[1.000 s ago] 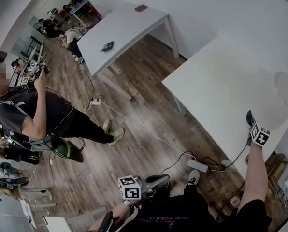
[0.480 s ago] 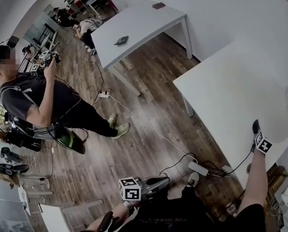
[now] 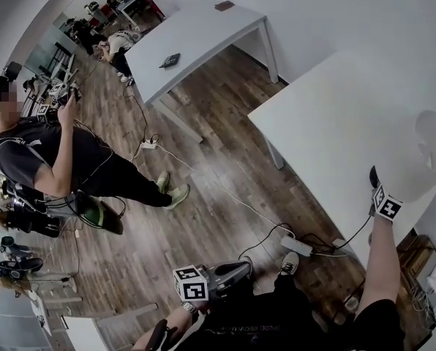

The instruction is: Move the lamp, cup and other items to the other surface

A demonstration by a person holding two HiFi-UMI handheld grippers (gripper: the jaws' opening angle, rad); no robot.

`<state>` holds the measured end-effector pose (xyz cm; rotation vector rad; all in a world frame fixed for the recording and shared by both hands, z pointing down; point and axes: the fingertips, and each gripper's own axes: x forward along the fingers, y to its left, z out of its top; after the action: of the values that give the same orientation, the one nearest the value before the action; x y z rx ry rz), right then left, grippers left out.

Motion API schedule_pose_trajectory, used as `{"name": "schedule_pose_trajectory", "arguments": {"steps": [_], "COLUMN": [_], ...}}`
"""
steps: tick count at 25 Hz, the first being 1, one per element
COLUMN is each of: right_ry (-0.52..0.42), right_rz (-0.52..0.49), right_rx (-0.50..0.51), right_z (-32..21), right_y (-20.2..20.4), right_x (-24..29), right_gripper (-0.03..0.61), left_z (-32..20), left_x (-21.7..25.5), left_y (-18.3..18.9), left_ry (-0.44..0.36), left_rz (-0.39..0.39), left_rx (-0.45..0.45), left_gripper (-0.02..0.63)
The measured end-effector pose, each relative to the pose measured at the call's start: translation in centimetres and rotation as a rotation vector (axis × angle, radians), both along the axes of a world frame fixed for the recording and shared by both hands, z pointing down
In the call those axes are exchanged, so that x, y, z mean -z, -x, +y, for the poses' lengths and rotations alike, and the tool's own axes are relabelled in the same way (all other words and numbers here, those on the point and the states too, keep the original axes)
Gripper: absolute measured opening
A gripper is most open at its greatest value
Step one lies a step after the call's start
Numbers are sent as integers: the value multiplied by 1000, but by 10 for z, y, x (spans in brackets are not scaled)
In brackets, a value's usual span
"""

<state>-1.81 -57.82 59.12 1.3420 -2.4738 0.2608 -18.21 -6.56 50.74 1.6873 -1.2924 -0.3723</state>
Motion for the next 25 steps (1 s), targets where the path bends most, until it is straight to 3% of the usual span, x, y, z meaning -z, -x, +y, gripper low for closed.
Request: {"name": "schedule_pose_trajectory", "arguments": {"steps": [7, 12, 25], "right_ry": [-15, -24, -50], "right_rz": [-21, 0, -12], "right_rx": [61, 51, -132], "right_z": [25, 50, 134], "right_y": [10, -5, -62], "right_x": [32, 51, 97], "right_gripper": [144, 145, 144], "left_z": [-5, -7, 11], "left_x": [12, 18, 36], "left_y": [1, 8, 32], "left_ry": [-51, -96, -187], "left_rz": [-8, 7, 59], "left_rx": [-65, -117, -295], "left_gripper": [-3, -3, -4]}}
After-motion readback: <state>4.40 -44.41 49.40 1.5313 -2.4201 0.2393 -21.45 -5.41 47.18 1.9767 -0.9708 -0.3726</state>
